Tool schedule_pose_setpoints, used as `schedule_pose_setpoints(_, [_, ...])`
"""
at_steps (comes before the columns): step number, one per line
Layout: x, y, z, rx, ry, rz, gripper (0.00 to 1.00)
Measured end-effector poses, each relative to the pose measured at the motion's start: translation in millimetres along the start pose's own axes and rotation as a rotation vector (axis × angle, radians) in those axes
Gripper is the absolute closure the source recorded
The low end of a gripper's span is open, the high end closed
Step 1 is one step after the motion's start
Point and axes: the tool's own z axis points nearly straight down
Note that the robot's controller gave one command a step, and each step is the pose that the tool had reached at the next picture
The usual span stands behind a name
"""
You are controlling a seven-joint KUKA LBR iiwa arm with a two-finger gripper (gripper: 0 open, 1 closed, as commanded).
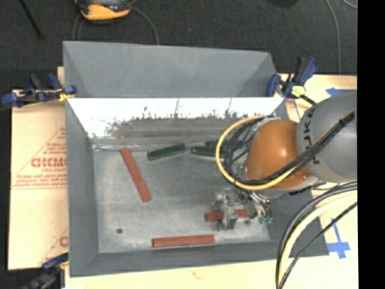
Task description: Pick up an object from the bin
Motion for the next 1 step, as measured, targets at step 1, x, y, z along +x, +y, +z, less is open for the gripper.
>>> schedule_pose_setpoints(1, [0.0,0.0,0.0,0.000,0.000,0.000,1.00])
